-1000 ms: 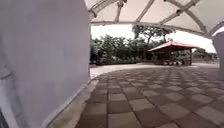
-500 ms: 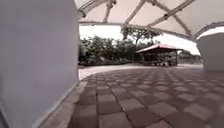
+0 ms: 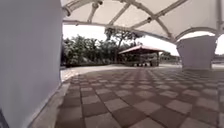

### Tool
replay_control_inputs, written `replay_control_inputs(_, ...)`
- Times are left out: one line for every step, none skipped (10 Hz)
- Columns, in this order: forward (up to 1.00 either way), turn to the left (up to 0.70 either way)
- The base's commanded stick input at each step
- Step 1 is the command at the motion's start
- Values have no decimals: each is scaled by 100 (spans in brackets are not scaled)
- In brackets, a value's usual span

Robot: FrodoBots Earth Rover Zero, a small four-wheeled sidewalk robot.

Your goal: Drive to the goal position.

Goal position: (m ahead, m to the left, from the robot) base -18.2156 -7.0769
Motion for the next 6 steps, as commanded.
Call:
replay_control_inputs(0, -70)
replay_control_inputs(0, -70)
replay_control_inputs(0, -70)
replay_control_inputs(0, -70)
replay_control_inputs(0, -70)
replay_control_inputs(0, -70)
